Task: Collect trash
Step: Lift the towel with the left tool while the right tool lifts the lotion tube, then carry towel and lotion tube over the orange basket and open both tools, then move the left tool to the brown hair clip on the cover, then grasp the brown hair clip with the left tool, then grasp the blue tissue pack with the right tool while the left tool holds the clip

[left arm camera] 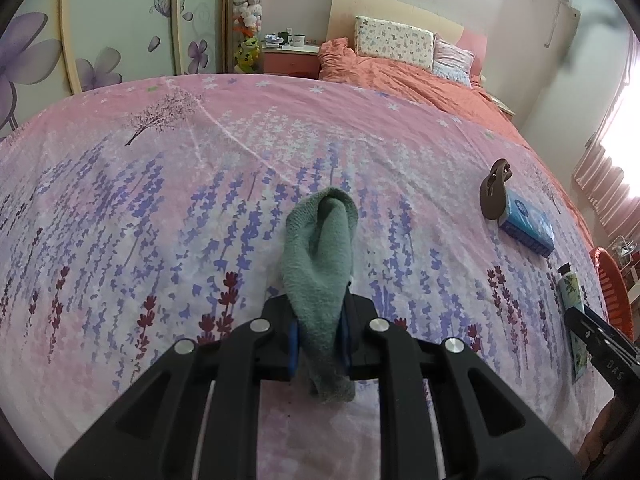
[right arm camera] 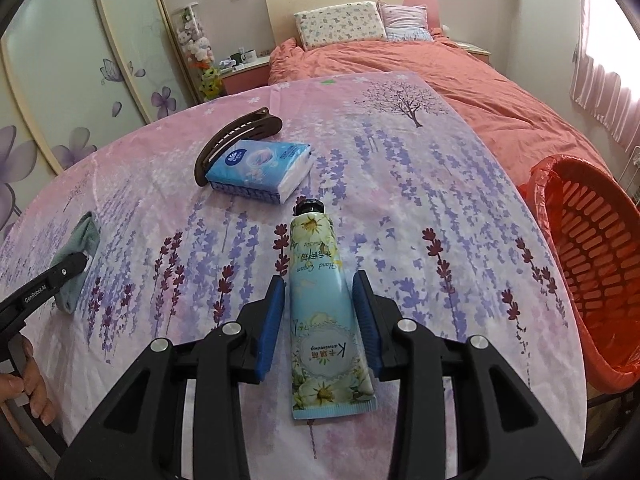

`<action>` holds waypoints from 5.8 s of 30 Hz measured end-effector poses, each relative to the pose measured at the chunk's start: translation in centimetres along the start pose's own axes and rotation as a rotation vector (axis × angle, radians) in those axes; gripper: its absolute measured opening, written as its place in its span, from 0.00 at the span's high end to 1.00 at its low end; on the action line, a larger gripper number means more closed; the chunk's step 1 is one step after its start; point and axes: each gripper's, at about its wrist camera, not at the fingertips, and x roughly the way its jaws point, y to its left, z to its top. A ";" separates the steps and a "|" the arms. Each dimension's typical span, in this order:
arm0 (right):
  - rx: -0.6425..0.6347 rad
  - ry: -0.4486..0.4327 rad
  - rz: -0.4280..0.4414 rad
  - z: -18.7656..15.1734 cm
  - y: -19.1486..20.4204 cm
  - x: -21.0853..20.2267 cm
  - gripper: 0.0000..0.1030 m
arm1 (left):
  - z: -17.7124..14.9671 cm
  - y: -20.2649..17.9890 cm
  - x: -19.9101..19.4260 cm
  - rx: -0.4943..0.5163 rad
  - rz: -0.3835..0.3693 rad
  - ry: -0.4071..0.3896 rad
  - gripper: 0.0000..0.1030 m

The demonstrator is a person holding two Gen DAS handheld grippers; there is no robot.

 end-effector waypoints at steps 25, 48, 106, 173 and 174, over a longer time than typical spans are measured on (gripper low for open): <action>-0.032 -0.011 0.017 0.5 0.3 0.1 0.72 | 1.2 -0.9 -0.5 0.088 -0.016 -0.022 0.90; -0.039 -0.221 0.058 1.1 -1.4 -9.7 0.72 | 2.1 -7.4 -10.5 0.159 -0.084 -0.184 0.90; 0.392 -0.350 -0.108 -0.4 -26.1 -11.6 0.52 | -5.9 -40.9 -1.7 0.541 -0.423 0.013 0.51; 0.001 -0.049 0.063 4.4 1.8 2.6 0.09 | 2.6 -3.8 2.5 0.190 0.117 0.009 0.79; -0.007 -0.041 0.053 4.7 2.3 3.1 0.08 | 2.4 -3.5 2.4 0.185 0.112 0.010 0.79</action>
